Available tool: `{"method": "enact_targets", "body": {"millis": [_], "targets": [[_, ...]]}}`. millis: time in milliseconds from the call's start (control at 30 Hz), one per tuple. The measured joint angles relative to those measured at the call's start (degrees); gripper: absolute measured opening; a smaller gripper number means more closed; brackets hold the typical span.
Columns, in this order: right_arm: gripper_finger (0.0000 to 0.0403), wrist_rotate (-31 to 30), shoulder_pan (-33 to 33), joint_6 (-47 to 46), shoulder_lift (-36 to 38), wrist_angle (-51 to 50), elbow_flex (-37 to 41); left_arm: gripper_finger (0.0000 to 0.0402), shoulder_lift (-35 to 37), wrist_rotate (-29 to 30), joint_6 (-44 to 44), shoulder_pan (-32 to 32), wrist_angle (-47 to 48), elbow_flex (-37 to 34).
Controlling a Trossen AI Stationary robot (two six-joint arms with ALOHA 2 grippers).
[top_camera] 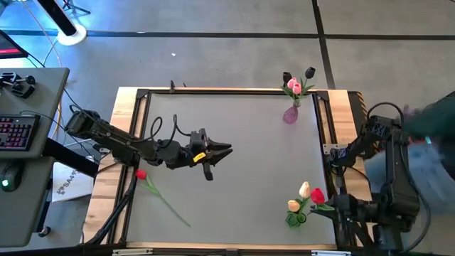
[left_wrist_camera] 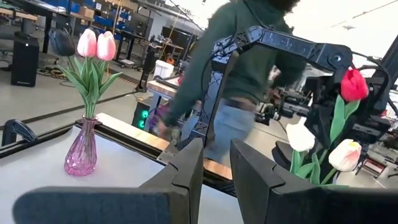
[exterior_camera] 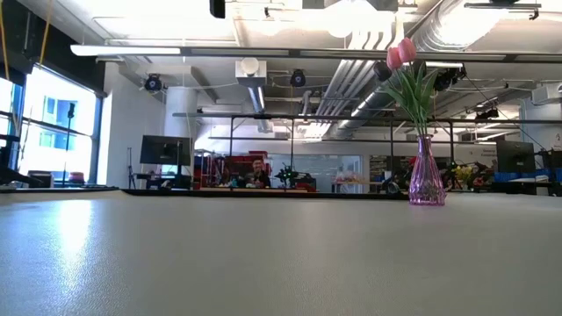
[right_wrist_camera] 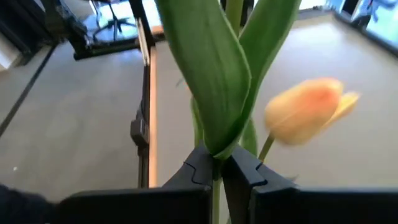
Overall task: Sort flowers into vase by color
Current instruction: Put the top red tulip into the green vase
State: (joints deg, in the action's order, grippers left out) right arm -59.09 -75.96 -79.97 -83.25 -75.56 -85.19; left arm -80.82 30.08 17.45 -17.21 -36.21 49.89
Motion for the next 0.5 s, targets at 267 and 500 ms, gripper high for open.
{"method": "enact_targets", "body": {"millis": [267, 500], "targets": [[0.0096, 5.20, 1.09, -6.50, -0.70, -0.01, 0.00, 0.0067, -0.02, 2.68, 3.32, 0.00, 1.69, 0.00], [0.0190, 4.70, 1.08, -14.81, 2.97, 0.23, 0.00, 0.0067, -0.02, 12.74, 27.12, -0.11, 19.06, 0.02]]}}
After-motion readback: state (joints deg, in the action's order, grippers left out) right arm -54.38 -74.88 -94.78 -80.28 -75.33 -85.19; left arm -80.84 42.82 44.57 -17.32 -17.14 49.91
